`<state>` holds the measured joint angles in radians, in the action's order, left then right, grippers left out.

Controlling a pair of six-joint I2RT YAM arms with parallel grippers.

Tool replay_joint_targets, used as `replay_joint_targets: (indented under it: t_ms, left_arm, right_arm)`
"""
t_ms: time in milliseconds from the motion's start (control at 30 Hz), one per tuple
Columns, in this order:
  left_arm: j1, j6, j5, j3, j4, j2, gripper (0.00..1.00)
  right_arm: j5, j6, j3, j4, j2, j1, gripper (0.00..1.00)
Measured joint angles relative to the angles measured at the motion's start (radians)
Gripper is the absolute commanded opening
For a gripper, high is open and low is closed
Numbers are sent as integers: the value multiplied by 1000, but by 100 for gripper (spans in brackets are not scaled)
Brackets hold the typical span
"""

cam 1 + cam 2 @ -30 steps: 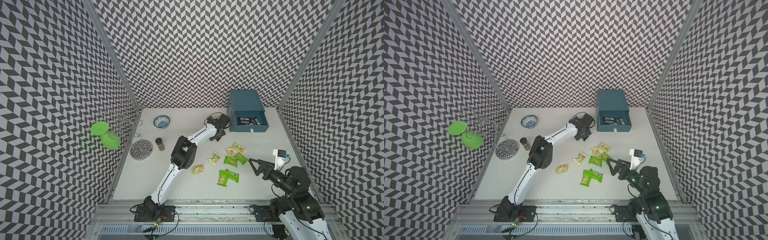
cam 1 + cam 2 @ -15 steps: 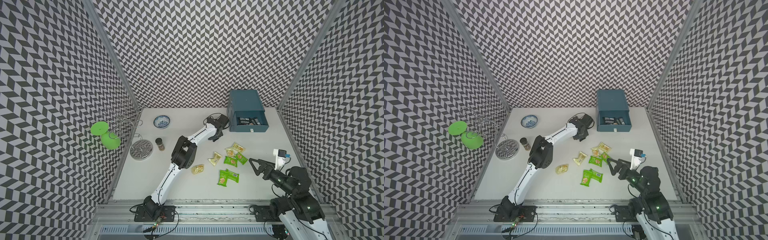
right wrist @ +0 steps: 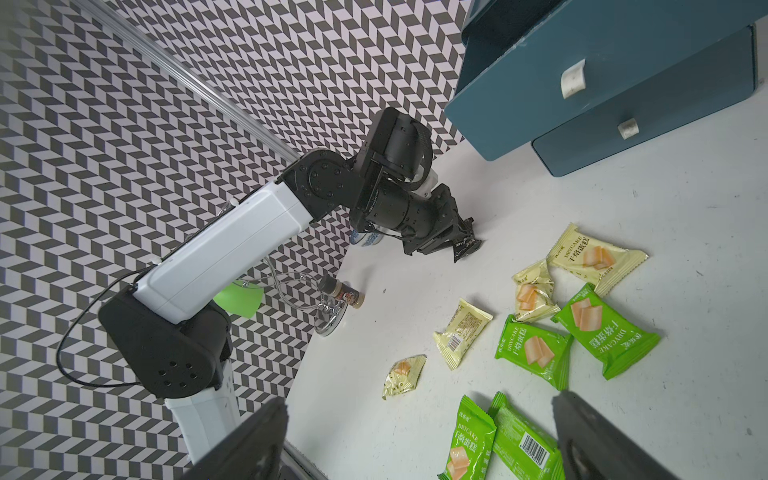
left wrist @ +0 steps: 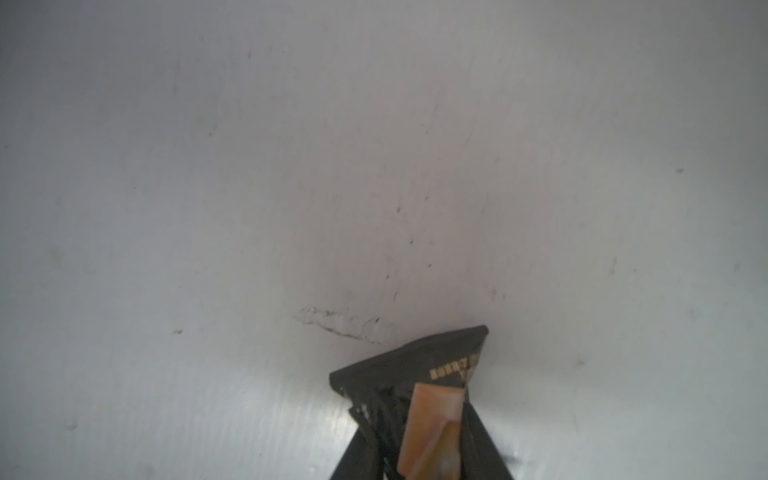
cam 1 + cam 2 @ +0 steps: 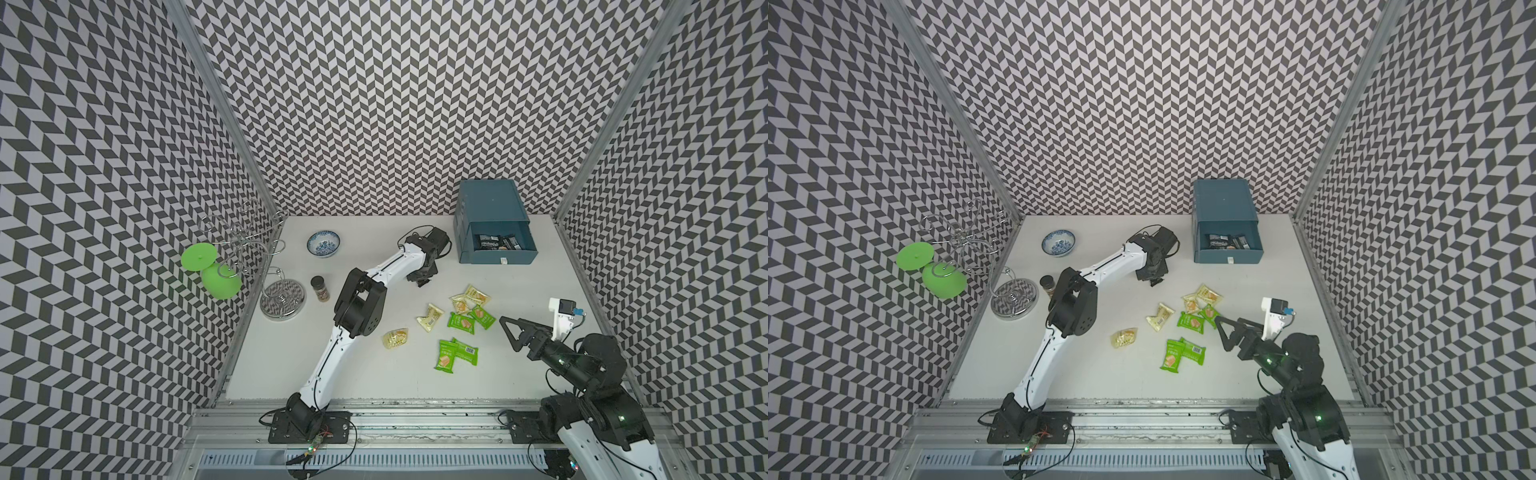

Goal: Place the cookies into the drawer by color
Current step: Pick up the cookie at the center of the board.

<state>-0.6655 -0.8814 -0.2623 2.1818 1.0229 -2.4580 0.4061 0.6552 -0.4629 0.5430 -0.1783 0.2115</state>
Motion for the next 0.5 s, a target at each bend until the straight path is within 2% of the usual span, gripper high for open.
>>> replay_joint_targets:
  t_ms: [167, 500]
  left_arm:
    - [0, 14, 16, -14, 26, 67, 31]
    - [0, 48, 56, 10, 19, 303, 32]
  right_arm:
    - [-2, 0, -6, 7, 3, 0, 100]
    - [-10, 0, -8, 15, 15, 0, 100]
